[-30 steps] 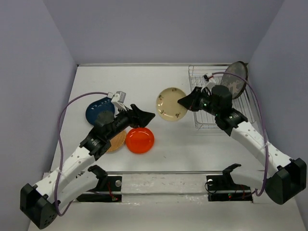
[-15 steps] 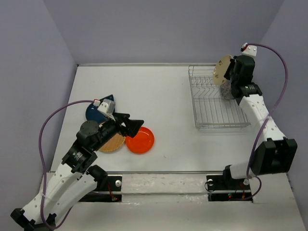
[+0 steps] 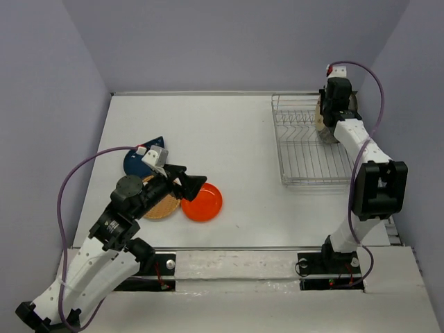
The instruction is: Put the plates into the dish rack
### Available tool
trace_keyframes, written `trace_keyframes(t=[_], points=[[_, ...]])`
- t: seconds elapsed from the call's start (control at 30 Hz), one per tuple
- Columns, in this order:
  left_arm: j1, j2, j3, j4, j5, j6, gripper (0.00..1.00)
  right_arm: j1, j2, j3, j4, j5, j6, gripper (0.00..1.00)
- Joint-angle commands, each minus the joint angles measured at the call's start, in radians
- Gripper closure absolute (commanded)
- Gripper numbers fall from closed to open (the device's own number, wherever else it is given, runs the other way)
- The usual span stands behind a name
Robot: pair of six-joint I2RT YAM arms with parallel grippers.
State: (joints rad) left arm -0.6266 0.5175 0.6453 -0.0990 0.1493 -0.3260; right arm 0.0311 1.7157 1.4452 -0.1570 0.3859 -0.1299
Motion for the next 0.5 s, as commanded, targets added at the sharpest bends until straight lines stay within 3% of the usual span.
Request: trace_keyframes(t=[0.0, 0.33, 0.47], points=[[-0.001, 0.004, -0.006, 0.021, 0.004, 0.022, 0.01, -0.007, 0.018, 0.047, 0.076, 0.009, -0.069, 0.93], [0.002, 0.019, -0.007, 0.021, 0.001, 0.022, 0.01, -0.016, 0.078, -0.020, 0.086, -0.027, -0.062, 0.91], [0.007, 0.029, -0.004, 0.019, 0.001, 0.021, 0.01, -0.016, 0.085, -0.025, 0.077, -0.041, -0.039, 0.70]])
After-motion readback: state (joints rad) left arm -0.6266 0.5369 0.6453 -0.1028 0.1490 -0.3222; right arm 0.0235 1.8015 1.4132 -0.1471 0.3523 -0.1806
